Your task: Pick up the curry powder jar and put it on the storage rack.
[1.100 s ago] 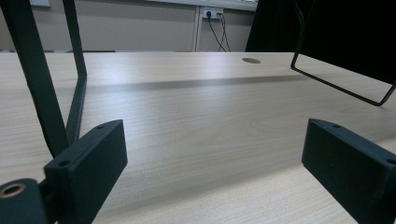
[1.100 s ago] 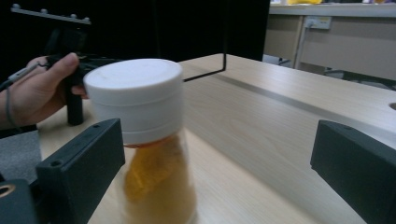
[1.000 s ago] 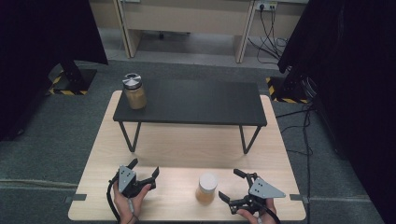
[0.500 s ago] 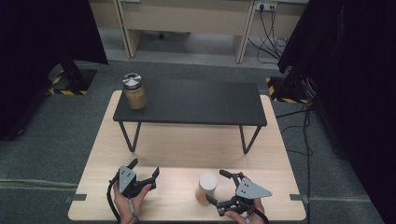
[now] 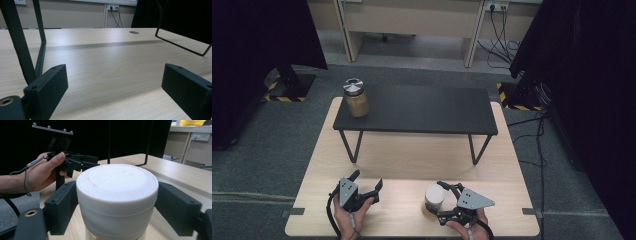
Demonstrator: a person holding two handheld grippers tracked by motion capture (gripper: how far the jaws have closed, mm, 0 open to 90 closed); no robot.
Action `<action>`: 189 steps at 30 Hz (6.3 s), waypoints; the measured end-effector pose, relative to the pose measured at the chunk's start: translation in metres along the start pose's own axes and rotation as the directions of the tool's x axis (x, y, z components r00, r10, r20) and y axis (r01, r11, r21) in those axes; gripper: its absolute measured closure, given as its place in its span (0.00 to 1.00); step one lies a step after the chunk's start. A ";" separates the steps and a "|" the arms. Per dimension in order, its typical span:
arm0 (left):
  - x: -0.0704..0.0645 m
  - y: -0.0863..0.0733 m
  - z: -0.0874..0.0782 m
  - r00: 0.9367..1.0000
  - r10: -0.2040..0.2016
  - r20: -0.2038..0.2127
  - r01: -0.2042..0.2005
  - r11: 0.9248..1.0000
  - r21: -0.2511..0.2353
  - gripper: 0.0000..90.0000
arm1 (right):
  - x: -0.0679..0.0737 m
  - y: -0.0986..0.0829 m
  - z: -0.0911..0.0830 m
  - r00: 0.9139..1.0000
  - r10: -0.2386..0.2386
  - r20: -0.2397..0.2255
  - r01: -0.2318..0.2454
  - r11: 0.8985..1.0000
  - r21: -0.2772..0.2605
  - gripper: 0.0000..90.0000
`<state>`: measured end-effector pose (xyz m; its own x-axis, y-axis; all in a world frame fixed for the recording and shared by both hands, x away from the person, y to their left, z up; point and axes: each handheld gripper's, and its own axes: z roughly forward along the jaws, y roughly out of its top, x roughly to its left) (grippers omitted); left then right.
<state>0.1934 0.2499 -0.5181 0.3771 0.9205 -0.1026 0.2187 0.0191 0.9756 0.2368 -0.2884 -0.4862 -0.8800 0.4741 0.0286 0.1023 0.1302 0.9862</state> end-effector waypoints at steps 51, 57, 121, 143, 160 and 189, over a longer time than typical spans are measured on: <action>-0.001 -0.001 0.000 1.000 0.006 0.000 -0.006 1.000 -0.004 0.07 | -0.011 0.085 -0.019 0.996 -0.017 0.083 0.022 0.998 -0.060 0.38; -0.001 -0.001 0.000 1.000 0.010 -0.001 -0.010 1.000 -0.003 0.07 | -0.015 0.105 -0.022 0.996 -0.020 0.089 0.026 0.998 -0.062 0.38; -0.003 -0.003 -0.001 1.000 0.024 -0.004 -0.024 1.000 -0.015 0.07 | -0.104 0.222 0.042 0.910 0.047 0.413 -0.014 0.996 -0.083 0.38; -0.005 -0.003 0.000 0.999 0.032 -0.002 -0.032 0.999 -0.016 0.07 | -0.109 0.219 0.053 0.908 0.038 0.418 -0.013 0.998 -0.062 0.38; -0.005 -0.004 0.000 0.999 0.032 -0.003 -0.032 0.999 -0.020 0.07 | -0.106 0.212 0.054 0.896 0.035 0.443 0.009 0.995 -0.097 0.19; -0.005 -0.004 0.000 0.999 0.036 -0.005 -0.036 0.999 -0.023 0.07 | -0.070 0.191 0.021 0.883 0.039 0.467 0.013 0.994 -0.108 0.07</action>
<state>0.1903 0.2448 -0.5215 0.3802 0.9225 -0.0663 0.1839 -0.0051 0.9829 0.3276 -0.2786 -0.3027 -0.5566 0.8307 -0.0121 0.0403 0.0416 0.9983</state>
